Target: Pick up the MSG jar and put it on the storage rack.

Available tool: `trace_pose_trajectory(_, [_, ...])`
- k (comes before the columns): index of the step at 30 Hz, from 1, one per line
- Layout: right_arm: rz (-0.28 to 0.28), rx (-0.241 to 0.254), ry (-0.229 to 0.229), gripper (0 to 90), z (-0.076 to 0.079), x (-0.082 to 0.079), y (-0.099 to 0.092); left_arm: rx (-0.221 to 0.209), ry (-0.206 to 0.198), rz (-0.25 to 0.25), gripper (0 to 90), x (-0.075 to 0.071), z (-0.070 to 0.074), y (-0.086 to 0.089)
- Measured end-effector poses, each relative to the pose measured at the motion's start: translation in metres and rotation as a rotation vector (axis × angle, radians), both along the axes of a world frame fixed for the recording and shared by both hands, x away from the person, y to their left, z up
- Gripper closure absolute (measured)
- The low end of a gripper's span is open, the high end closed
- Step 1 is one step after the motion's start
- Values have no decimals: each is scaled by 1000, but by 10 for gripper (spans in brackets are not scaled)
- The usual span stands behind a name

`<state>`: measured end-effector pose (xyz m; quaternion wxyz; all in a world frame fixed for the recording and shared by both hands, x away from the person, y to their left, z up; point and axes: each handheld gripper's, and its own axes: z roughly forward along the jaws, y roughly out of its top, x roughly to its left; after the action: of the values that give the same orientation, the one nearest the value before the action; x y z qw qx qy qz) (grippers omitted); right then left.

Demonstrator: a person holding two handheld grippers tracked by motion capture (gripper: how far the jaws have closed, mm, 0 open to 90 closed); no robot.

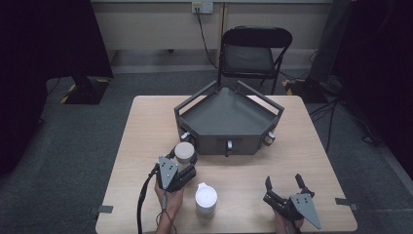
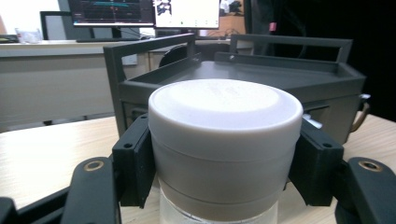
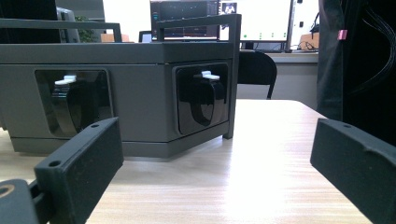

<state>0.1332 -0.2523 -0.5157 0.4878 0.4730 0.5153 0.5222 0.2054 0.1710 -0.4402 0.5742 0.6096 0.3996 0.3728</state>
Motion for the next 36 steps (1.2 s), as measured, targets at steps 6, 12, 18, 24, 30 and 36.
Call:
trace_pose_trajectory(6, [0, 0, 0, 9, 0, 0, 0, 7, -14, -27, 343, 1, 10, 2])
trace_pose_trajectory(12, [0, 0, 0, 9, 0, 0, 0, 21, -31, -60, 343, 3, 19, 6])
trace_pose_trajectory(18, [-1, 0, 0, 9, 0, 0, 0, 31, -51, -102, 343, 7, 33, 11])
trace_pose_trajectory(24, [-2, 0, 0, 9, 0, 0, 0, 8, -77, -135, 343, 14, 45, 16])
trace_pose_trajectory(30, [0, 1, -1, 9, 0, 0, 0, -25, -87, -151, 343, 24, 58, 16])
trace_pose_trajectory(36, [-3, 0, -1, 9, 0, 0, 0, -39, -103, -148, 343, 37, 78, 2])
